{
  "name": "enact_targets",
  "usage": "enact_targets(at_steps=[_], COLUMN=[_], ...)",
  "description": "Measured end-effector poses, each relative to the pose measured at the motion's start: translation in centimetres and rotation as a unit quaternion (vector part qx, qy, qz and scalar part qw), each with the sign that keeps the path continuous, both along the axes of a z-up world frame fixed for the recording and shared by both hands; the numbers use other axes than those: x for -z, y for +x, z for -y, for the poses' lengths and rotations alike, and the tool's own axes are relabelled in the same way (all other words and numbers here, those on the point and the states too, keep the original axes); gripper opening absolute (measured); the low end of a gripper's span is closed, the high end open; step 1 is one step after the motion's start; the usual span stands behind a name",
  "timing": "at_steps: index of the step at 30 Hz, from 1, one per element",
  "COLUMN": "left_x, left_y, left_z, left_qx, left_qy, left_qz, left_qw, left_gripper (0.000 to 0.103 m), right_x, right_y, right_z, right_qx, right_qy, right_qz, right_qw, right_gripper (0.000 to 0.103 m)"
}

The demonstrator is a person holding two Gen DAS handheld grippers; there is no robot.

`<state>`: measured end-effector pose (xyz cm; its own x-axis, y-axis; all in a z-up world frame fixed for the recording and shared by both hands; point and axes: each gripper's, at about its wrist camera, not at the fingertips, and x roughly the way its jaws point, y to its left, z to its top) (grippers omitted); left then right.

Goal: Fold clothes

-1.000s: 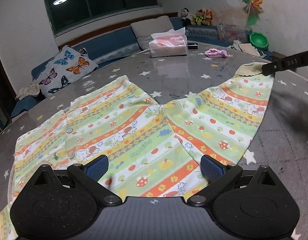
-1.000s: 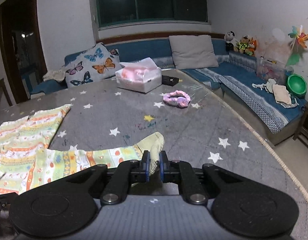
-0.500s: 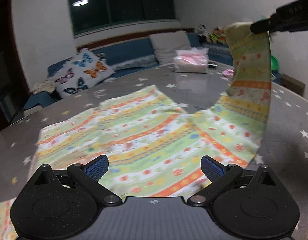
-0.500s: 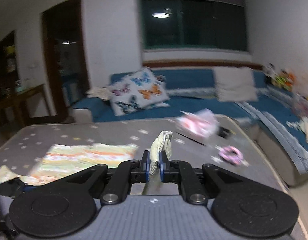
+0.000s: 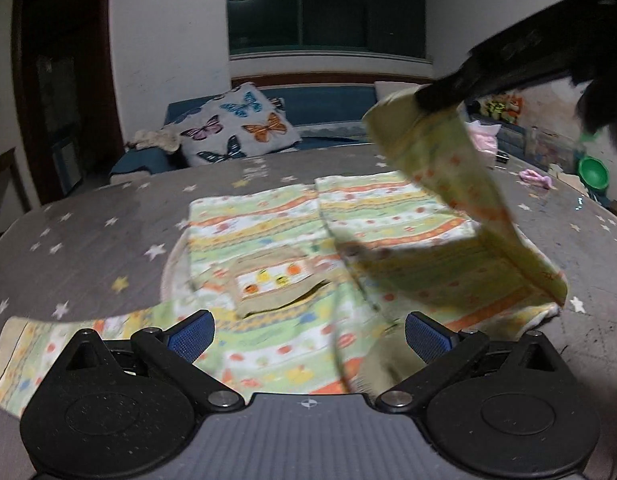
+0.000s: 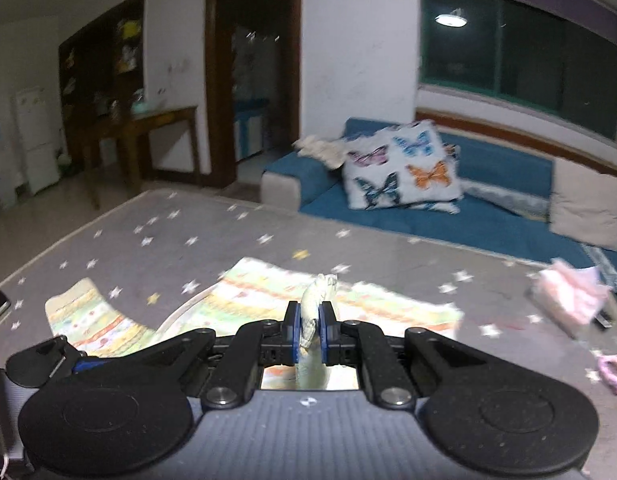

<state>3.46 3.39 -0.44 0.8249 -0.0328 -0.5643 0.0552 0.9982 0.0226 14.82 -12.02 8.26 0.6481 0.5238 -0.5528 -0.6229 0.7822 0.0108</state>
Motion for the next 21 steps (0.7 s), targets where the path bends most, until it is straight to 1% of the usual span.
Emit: enact_targets(at_steps=[2,4,5,7,8,11,13,17,21], left_x=[0.2,0.3,0.3,0.3,0.3,0.1,-0.1,0.0,0.5], left_y=[-0.1,-0.2,-0.2,-0.1,-0.1,0.1,0.3,1.4,2.9], left_z=[-0.5,-0.8,-0.9,-1.2,-1.3,-1.3,-1.1,-0.4,0.3], left_qx=[-0.005,-0.011,-0.014,-0.019,-0.021,-0.025,-0.025,-0.021,-0.024], left_qy=[-0.003,-0.004,-0.003,-0.003,-0.003,0.0,0.001,0.01,0.015], left_qz=[-0.002,-0.004,-0.004,-0.005,-0.004,-0.003,-0.002,-0.007,-0.019], left_qw=[1.0,0.9999,0.9999,0.9998,0.9998,0.9997,0.9997,0.9997,0.9994], left_gripper=[0.103,0.103,0.103,0.103,0.103,0.103,0.103,0.103,0.103], right_x=[0.8,1.6,1.7,1.6,1.6,1.2,1.4,3.4,6.6], right_y=[0.0,-0.1,-0.1,-0.4,-0.6,-0.7,-0.3,0.1,0.0], right_z=[-1.3,-2.8,-3.1,-2.8,-2.6,-0.9,0.8,4.6,7.4], right_qx=[-0.011,-0.028,-0.031,-0.037,-0.041,-0.032,-0.019,0.008,0.02], right_qy=[0.001,0.002,0.005,0.009,0.011,0.004,-0.008,-0.038,-0.054], right_qz=[-0.011,-0.023,-0.028,-0.027,-0.026,-0.021,-0.027,-0.057,-0.095], right_qw=[1.0,0.999,0.999,0.999,0.999,0.999,0.999,0.998,0.994], right_gripper=[0.009,0.012,0.016,0.017,0.02,0.021,0.021,0.021,0.021])
